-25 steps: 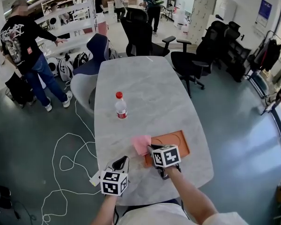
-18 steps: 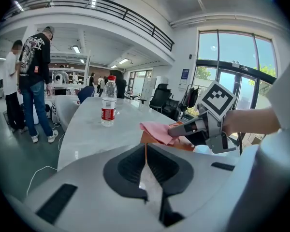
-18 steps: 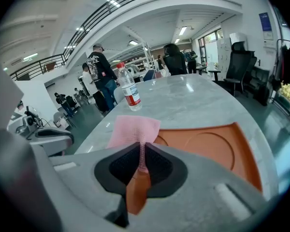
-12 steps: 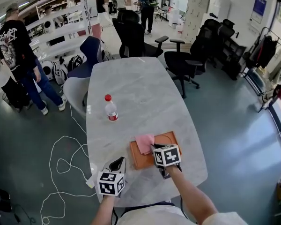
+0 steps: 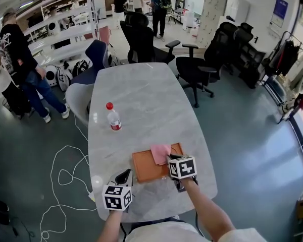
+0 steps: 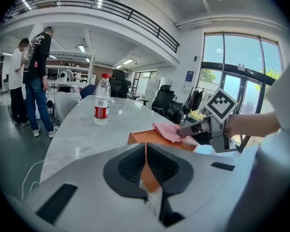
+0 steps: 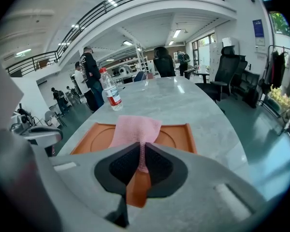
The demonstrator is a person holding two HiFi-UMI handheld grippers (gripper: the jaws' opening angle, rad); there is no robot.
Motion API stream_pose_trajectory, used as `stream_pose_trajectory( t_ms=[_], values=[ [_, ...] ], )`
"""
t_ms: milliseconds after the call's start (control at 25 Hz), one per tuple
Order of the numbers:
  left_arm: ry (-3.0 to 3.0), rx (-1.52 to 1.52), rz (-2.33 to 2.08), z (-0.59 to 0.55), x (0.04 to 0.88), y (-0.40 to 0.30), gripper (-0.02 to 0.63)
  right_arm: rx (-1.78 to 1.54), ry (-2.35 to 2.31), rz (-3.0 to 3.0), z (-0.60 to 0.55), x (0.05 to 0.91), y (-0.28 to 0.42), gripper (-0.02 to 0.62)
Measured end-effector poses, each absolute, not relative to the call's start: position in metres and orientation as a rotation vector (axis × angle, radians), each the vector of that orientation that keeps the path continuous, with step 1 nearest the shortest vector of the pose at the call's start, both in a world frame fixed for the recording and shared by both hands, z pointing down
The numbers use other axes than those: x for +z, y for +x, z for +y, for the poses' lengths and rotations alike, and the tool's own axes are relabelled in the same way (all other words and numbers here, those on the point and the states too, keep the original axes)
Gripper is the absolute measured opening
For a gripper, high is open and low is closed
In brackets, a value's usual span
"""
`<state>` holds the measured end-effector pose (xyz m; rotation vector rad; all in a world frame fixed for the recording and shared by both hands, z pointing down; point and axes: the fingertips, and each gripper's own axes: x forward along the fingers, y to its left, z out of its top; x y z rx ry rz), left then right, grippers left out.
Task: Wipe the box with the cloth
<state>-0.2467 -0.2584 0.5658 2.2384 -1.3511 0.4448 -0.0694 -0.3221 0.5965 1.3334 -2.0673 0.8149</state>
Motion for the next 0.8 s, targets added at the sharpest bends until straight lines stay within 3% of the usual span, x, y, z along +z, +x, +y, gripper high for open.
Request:
stream_pose_trajectory(
  t_ms=[440, 800],
  values=[
    [2.235, 0.444, -1.351, -0.248, 0.567, -0.224, 0.015, 0.785, 1.393, -2.02, -0.32, 0.596, -0.021, 0.034],
    [2.224, 0.459, -1.376, -0.237, 0.569, -0.221, 0.015, 0.806, 1.382, -2.115, -0.315, 0.582, -0.023, 0.034]
  ],
)
